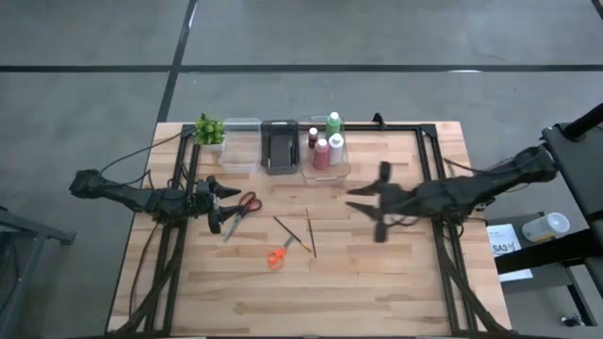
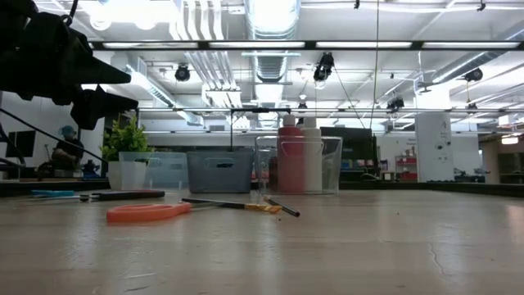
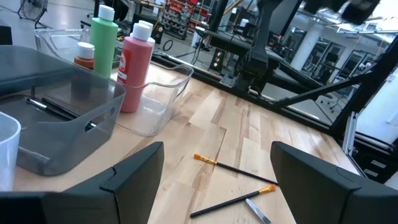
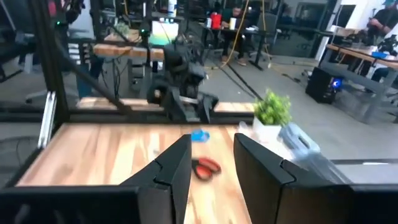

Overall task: Pick & Place Paint Supplies
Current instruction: Put the left gold paintbrush into the black bin

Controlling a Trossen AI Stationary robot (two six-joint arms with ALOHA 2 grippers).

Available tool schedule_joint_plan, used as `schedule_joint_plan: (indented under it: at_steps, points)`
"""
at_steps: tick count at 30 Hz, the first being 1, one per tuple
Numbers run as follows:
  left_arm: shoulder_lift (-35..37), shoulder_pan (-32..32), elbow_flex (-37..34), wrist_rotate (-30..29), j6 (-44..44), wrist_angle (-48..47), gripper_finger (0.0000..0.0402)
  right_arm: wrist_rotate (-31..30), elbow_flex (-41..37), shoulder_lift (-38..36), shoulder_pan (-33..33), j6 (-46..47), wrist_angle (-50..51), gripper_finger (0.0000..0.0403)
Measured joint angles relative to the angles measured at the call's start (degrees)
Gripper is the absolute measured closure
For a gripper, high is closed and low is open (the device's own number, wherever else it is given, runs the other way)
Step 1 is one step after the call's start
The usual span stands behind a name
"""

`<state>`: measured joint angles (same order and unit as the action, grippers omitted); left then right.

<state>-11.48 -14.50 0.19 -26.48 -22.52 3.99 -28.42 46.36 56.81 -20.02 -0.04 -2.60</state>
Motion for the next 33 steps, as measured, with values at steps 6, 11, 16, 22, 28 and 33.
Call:
schedule_joint_plan:
  at_steps: [6,11,16,22,28,33]
  points:
    - [0.0,0.0,0.0,0.0,0.0,0.0,0.0099,0.0,-14.4,-18.4,-0.9,9.0,1.8,0.0287]
    - [0.0,0.0,0.0,-0.1,0.0,0.0,0.0099,1.2,-21.8,-27.9,-0.9,15.3,1.0,0.0287]
    - [0.0,0.0,0.0,-0.1,0.0,0.0,0.0099,1.6,-25.4,-32.8,-0.9,15.1,0.7,0.0287]
    - [0.0,0.0,0.0,-0.1,0.0,0.0,0.0099,1.5,-27.0,-34.8,-0.9,15.4,0.3,0.0287]
    - [0.0,0.0,0.0,-0.1,0.0,0.0,0.0099,1.5,-27.1,-34.9,-0.9,16.3,0.4,0.0287]
    - [0.0,0.0,0.0,-0.1,0.0,0.0,0.0099,1.5,-27.1,-34.9,-0.9,16.2,0.7,0.0287]
